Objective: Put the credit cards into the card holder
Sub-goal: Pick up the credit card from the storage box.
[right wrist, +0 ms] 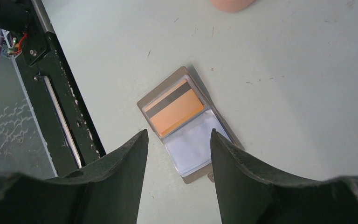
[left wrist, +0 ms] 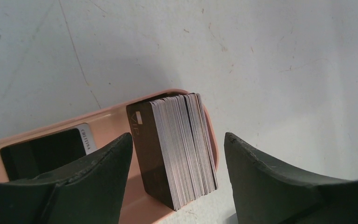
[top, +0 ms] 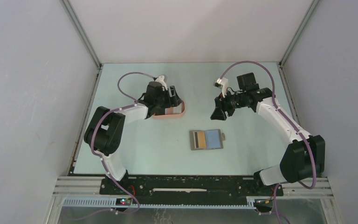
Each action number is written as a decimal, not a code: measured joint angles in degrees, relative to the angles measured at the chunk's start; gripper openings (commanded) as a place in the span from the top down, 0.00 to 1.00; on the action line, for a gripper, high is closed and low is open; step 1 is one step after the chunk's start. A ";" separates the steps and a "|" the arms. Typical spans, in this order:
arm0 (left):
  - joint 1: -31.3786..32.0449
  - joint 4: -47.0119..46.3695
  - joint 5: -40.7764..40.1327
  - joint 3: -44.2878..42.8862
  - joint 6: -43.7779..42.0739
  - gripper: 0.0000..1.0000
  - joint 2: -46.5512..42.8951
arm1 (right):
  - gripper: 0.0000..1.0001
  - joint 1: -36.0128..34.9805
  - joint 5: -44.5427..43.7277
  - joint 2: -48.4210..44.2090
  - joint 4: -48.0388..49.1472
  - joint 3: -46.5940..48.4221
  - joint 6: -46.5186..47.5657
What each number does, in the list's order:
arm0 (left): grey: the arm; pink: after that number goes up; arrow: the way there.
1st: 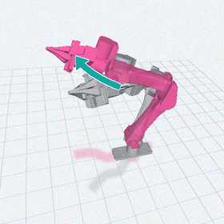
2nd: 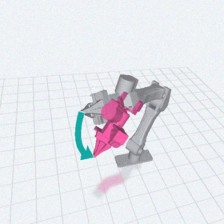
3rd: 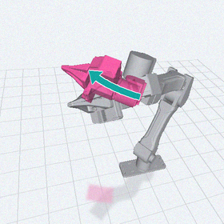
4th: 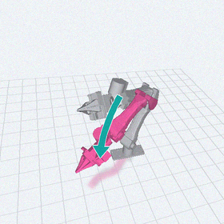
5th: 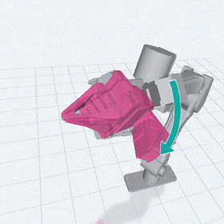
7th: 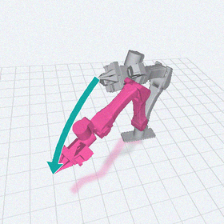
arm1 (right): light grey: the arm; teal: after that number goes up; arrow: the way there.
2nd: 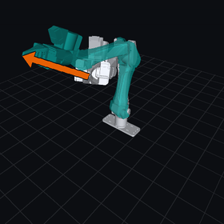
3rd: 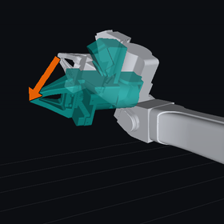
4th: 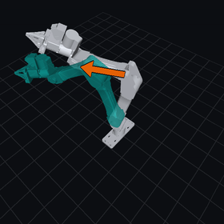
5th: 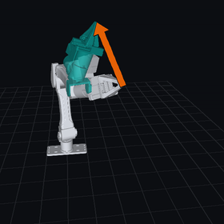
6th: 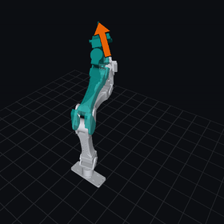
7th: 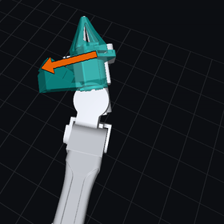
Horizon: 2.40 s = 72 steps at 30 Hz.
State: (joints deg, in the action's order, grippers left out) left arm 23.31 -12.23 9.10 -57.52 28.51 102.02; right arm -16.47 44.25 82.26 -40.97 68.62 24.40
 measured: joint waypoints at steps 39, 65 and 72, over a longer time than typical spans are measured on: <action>1.31 5.14 1.86 -2.25 0.02 0.49 1.42 | 0.40 0.37 0.04 -0.39 -0.17 0.00 0.90; 0.94 3.65 1.97 -2.23 0.11 0.73 0.28 | 0.40 0.39 0.04 -0.39 -0.37 0.00 1.05; 0.87 3.58 1.92 -2.21 0.24 0.84 0.28 | 0.40 0.52 0.04 -0.39 -0.39 0.00 1.05</action>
State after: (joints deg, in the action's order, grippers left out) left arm 24.18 -8.64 11.03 -59.72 28.75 102.30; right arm -15.94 44.29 81.87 -41.36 68.62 25.45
